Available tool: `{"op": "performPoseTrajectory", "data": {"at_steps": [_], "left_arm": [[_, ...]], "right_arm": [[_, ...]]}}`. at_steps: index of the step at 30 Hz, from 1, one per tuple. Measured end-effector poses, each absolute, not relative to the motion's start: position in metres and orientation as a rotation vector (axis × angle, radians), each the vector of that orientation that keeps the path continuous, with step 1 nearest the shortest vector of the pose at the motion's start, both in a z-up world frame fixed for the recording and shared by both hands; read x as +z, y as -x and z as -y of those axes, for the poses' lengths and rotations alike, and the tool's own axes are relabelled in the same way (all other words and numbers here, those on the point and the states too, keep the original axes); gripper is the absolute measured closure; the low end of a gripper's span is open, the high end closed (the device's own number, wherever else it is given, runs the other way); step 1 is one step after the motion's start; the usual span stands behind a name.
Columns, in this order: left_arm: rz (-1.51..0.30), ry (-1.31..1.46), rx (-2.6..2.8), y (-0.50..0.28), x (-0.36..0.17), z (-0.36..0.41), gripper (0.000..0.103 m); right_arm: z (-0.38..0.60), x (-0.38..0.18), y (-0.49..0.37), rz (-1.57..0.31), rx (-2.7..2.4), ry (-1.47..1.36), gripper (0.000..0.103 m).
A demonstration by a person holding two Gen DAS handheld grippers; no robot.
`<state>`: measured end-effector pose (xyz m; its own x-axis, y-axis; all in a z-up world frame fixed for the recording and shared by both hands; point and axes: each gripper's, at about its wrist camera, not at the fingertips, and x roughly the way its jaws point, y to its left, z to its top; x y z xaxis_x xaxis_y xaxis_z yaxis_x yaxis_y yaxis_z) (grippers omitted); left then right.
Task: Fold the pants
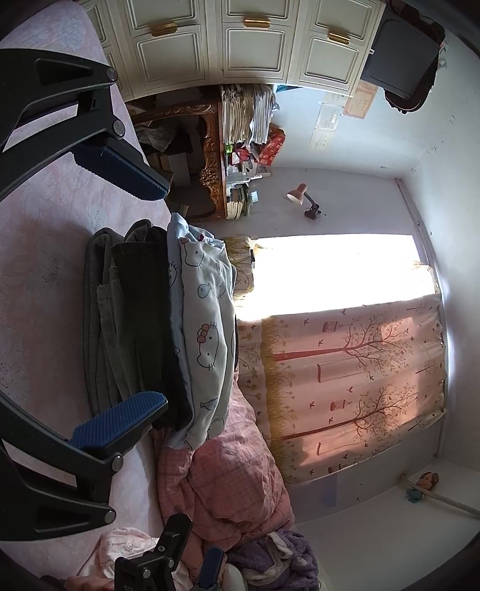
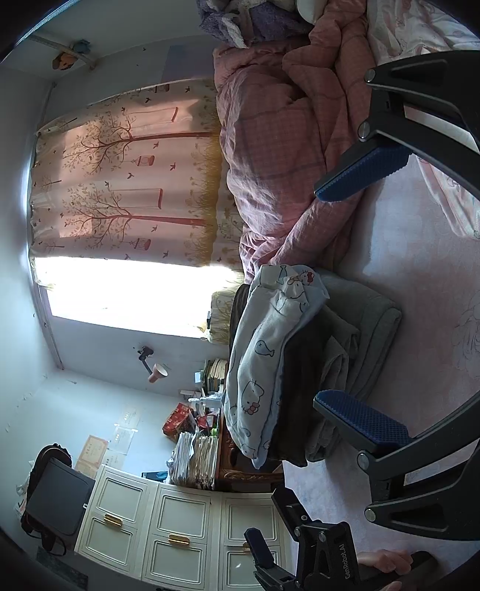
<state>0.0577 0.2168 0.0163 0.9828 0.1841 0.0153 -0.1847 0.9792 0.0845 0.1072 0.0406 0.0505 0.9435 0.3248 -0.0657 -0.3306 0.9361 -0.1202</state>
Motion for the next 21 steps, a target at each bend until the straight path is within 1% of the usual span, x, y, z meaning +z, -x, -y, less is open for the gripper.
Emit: {"op": "performPoseTrajectory", "data": {"at_steps": [4,21], "left_arm": [[0.028,-0.08,0.187,-0.0544,0.0172,-0.2173,0.0],[-0.021,-0.077,0.191,-0.0637,0.0169,-0.2212,0.0]], "right_arm": [[-0.0395,0.0502,-0.1092,-0.053,0.339,0.127,0.001],[-0.0416,0.0506,-0.1114,-0.058,0.344,0.13,0.001]]}}
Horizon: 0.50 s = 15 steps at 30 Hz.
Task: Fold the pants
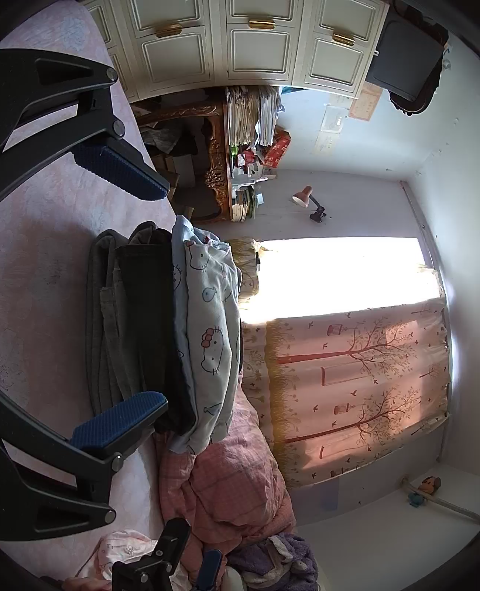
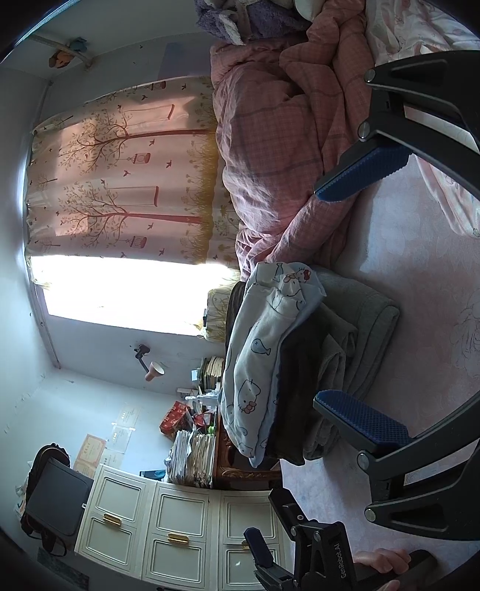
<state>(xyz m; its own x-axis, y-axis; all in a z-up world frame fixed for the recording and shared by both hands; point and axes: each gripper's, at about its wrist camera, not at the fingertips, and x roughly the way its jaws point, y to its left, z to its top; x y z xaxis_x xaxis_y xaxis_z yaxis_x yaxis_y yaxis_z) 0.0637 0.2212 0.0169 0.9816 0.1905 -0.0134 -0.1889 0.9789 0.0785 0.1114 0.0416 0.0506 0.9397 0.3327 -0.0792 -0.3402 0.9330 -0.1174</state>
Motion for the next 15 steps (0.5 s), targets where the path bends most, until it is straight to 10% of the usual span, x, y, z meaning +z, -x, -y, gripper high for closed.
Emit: {"op": "performPoseTrajectory", "data": {"at_steps": [15], "left_arm": [[-0.041,-0.056,0.203,-0.0685,0.0158,-0.2255,0.0]], "right_arm": [[-0.0433,0.046,-0.115,-0.07,0.345,0.123,0.001]]}}
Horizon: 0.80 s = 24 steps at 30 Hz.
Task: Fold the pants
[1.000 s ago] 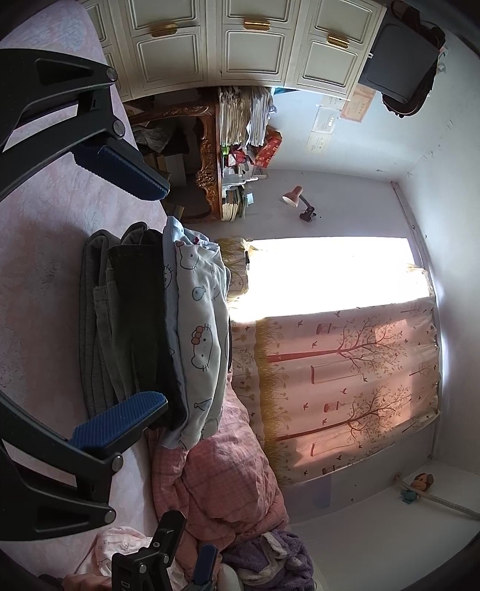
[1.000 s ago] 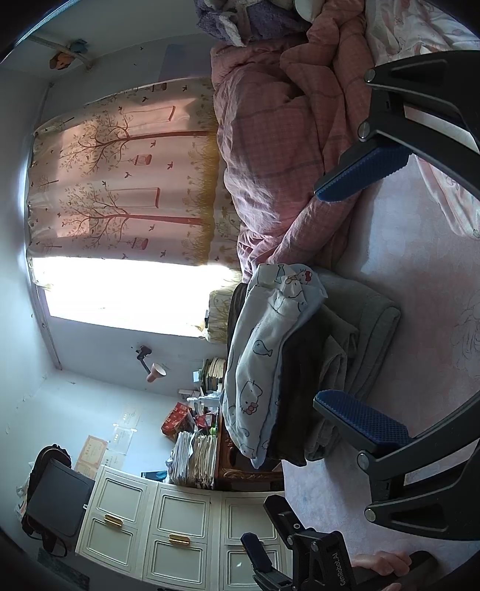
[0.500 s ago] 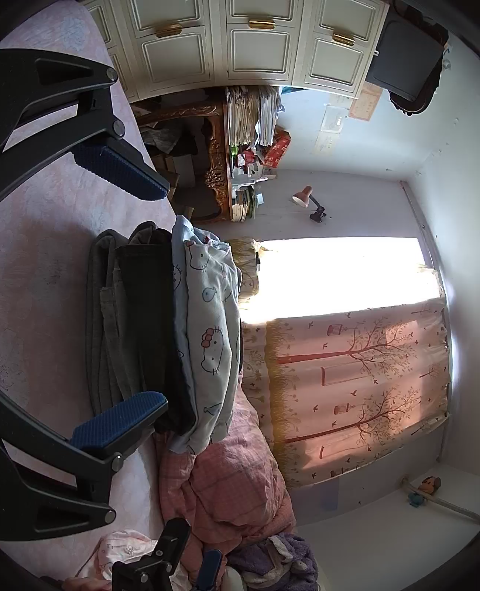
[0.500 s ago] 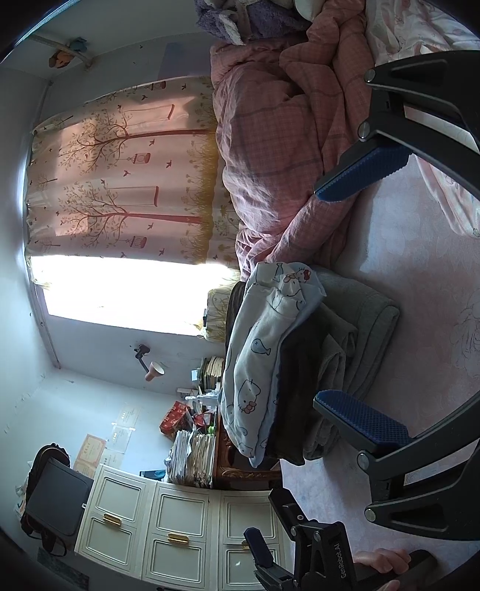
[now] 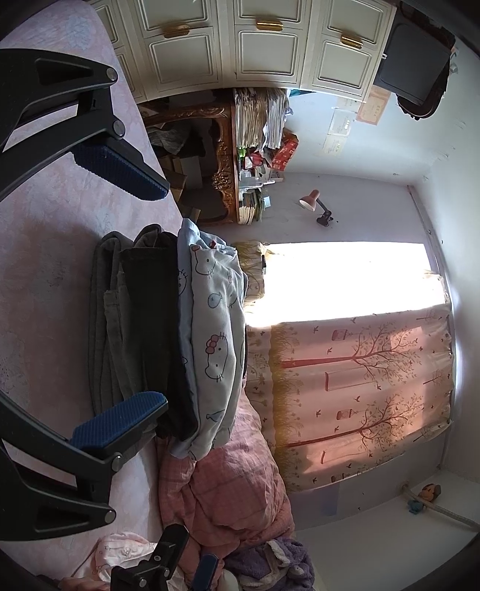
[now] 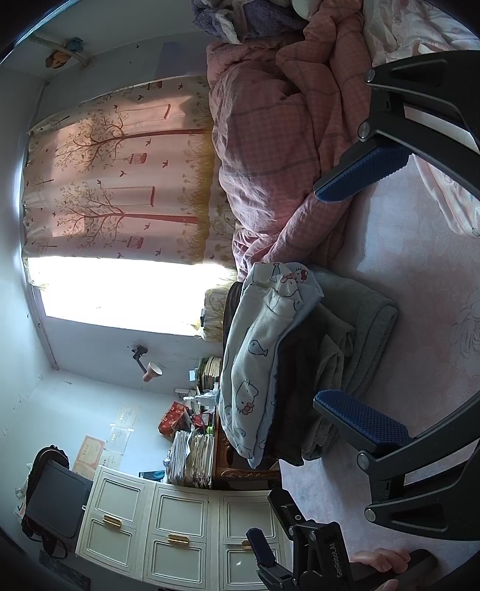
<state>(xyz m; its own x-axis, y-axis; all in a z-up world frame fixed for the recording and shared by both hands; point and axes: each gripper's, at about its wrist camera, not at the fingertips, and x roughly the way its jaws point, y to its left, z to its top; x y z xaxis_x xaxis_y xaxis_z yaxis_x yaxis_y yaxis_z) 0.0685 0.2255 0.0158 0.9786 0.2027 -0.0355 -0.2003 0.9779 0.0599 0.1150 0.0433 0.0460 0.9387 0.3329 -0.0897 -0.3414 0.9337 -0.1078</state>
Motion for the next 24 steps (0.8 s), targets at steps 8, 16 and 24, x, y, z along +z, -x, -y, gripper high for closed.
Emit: {"op": "performPoseTrajectory", "data": {"at_steps": [8,16,24], "left_arm": [[-0.056,-0.056,0.215,-0.0714,0.0144,-0.2255,0.0],[-0.062,-0.051,0.222,-0.0725,0.0137,-0.2267,0.0],[-0.07,-0.056,0.233,-0.0745,0.0133,-0.2264,0.0]], "right_arm": [[-0.0429,0.045,-0.1163,-0.077,0.345,0.119,0.001],[-0.0426,0.0448,-0.1164,-0.079,0.345,0.118,0.001],[-0.0426,0.0446,-0.1165,-0.081,0.345,0.118,0.001]]}}
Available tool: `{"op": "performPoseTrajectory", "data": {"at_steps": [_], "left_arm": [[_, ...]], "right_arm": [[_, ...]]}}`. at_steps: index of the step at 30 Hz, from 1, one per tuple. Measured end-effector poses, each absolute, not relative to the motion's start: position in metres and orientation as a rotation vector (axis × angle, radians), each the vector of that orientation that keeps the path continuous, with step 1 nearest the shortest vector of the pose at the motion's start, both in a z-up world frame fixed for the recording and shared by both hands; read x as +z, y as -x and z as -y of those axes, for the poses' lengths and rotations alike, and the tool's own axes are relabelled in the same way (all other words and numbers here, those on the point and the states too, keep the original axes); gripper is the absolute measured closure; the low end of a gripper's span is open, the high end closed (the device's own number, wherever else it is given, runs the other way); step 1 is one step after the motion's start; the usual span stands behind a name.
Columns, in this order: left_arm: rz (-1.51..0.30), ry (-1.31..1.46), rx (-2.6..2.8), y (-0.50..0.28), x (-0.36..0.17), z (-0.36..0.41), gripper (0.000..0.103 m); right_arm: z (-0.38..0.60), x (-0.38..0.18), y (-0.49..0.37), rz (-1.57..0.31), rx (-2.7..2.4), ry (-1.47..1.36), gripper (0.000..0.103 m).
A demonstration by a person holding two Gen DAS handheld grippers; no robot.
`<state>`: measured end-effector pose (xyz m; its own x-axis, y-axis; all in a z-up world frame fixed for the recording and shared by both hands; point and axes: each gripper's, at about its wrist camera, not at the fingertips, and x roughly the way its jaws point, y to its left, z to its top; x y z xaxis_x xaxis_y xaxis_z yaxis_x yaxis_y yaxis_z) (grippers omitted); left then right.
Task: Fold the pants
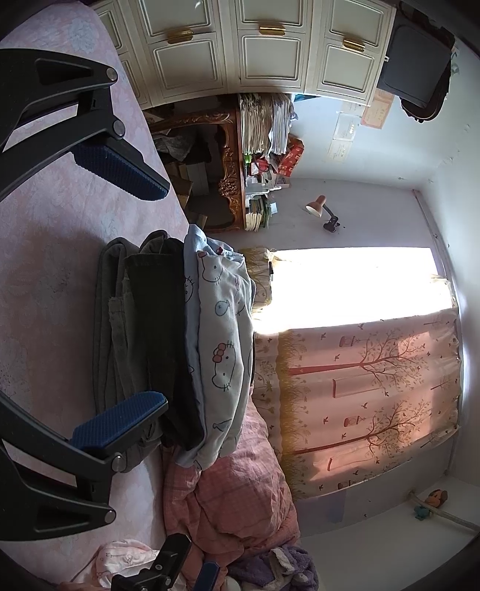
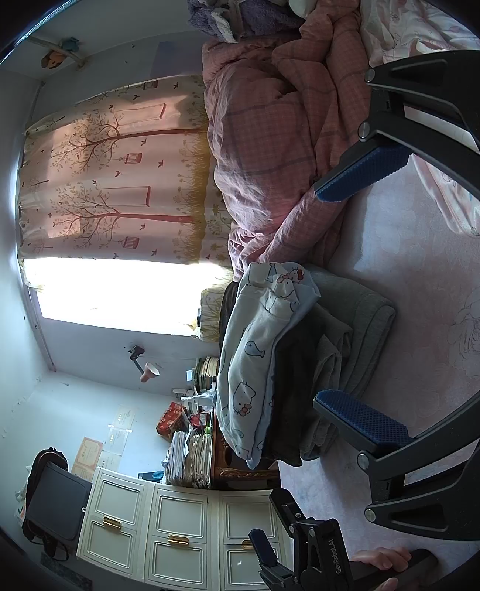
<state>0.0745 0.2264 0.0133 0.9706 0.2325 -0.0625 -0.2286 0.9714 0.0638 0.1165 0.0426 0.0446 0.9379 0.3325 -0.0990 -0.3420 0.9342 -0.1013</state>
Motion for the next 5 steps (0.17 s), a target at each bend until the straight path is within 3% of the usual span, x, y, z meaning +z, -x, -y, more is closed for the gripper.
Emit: {"op": "performPoseTrajectory", "data": {"at_steps": [5], "left_arm": [[-0.07,-0.057,0.233,-0.0748,0.0131,-0.2264,0.0]], "right_arm": [[-0.0425,0.0448,-0.1165,-0.081,0.345,0.117,0.001]]}}
